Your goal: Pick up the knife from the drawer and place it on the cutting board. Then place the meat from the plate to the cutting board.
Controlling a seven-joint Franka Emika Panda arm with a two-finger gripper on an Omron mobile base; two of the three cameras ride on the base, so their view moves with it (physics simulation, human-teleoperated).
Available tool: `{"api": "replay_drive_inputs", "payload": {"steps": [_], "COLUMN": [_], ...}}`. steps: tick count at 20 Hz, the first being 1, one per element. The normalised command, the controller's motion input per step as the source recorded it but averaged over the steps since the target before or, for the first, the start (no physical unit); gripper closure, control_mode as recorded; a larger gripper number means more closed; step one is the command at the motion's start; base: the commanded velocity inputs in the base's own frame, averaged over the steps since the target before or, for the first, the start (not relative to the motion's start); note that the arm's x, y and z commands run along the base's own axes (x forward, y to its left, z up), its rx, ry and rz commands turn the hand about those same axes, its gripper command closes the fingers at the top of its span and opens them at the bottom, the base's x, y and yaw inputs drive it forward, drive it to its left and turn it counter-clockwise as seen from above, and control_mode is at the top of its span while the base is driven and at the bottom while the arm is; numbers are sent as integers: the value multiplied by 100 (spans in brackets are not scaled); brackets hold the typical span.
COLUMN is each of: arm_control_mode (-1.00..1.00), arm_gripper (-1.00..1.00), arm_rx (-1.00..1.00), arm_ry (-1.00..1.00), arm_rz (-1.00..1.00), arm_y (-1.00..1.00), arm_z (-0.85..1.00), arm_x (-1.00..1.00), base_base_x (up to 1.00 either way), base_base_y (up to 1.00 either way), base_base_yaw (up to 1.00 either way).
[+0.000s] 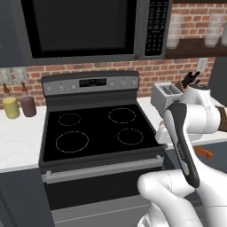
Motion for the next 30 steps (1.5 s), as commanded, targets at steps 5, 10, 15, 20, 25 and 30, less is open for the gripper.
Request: {"api": "replay_drive_inputs", "payload": {"steps": [5, 10, 15, 20, 25, 30], "arm_control_mode": [100, -100, -100, -100, -100, -100], "arm_gripper": [-100, -100, -100, -100, -100, -100], "arm_rx": [0, 0, 1, 0, 0, 0], "arm_ry": [0, 0, 0, 0, 2, 7], "arm_rz": [0, 0, 0, 0, 0, -2], "arm_y": [0, -4, -35, -44, -64, -74], "arm_z": [0, 0, 0, 2, 1, 0], "arm_x": [0, 2, 1, 0, 0, 0], "base_base_x": [15, 10, 0, 0, 0, 0], "base_base_y": [27, 1, 0, 0, 0, 0], "base_base_yaw": [0, 0, 0, 0, 0, 0]}}
